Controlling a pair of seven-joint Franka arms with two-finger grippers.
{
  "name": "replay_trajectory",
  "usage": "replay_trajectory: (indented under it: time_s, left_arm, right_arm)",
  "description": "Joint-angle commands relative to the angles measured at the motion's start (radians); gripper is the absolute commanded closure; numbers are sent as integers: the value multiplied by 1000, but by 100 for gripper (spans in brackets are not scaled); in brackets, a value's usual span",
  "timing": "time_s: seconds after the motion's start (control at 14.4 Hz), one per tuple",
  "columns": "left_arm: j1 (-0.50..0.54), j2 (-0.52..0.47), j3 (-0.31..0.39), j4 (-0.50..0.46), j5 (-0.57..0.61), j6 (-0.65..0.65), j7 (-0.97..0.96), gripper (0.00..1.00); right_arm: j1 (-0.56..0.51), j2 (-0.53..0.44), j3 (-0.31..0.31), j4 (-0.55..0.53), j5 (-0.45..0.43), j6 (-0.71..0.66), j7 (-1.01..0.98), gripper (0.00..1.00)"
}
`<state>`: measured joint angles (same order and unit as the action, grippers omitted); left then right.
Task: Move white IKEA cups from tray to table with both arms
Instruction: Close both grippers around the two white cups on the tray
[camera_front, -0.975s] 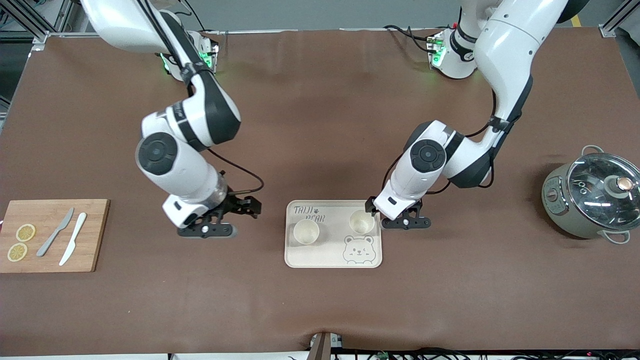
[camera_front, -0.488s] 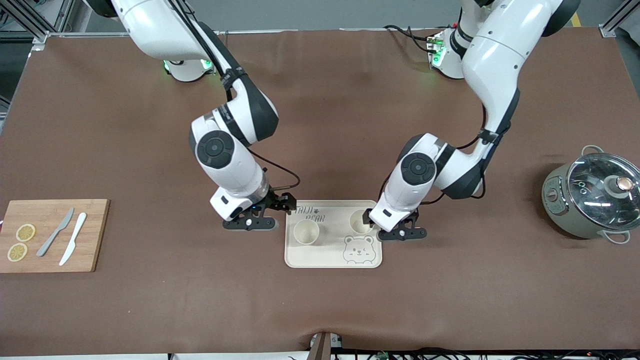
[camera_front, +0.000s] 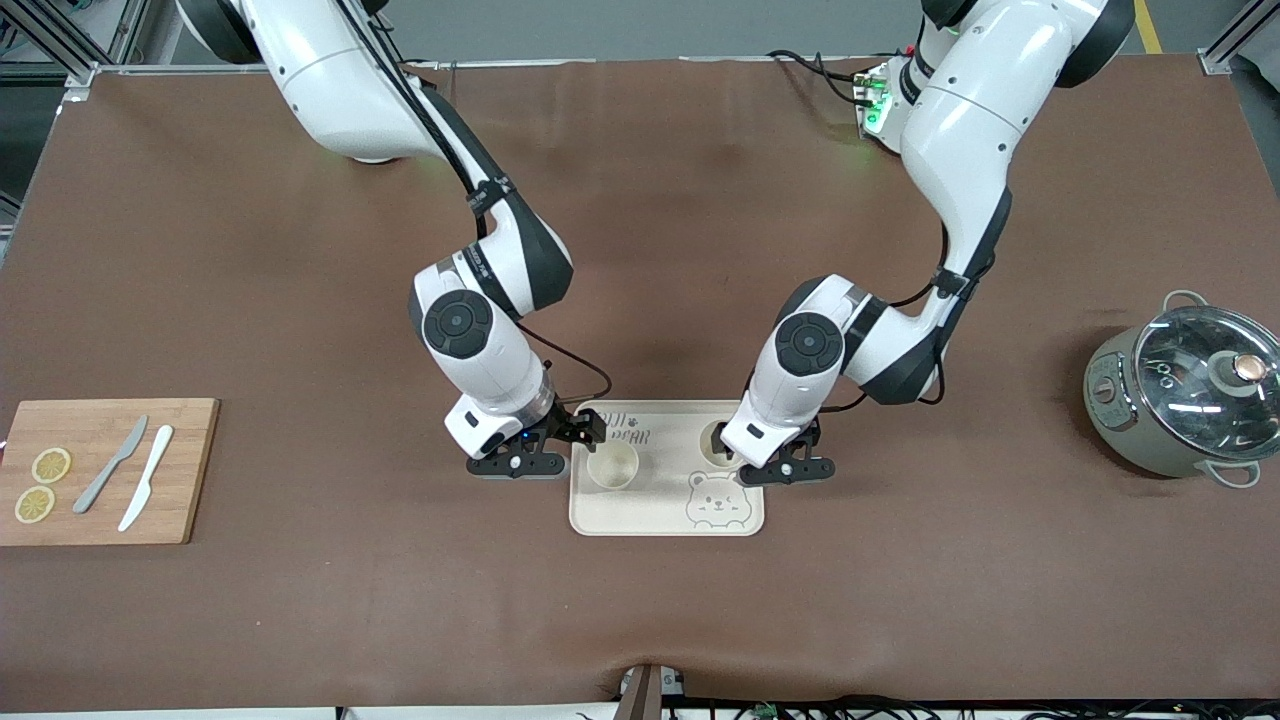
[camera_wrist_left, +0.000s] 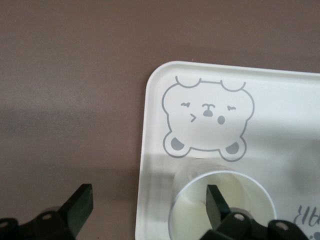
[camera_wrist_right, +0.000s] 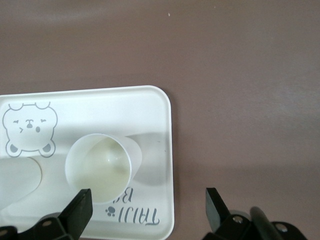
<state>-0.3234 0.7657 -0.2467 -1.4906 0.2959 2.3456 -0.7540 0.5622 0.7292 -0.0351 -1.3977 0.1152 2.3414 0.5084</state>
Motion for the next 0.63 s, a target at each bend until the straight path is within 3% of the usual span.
replay_trajectory:
  time_s: [0.0, 0.49, 0.56]
  left_arm:
    - [-20, 18, 9, 30, 26, -22, -28, 0]
    - [-31, 32, 9, 26, 28, -22, -62, 0]
    - [-39, 41, 7, 30, 11, -20, -121, 37]
  right_arm:
    - [16, 39, -9, 36, -2, 25, 24, 0]
    - [41, 98, -9, 36, -2, 118, 27, 0]
    - [41, 99, -9, 36, -2, 119, 27, 0]
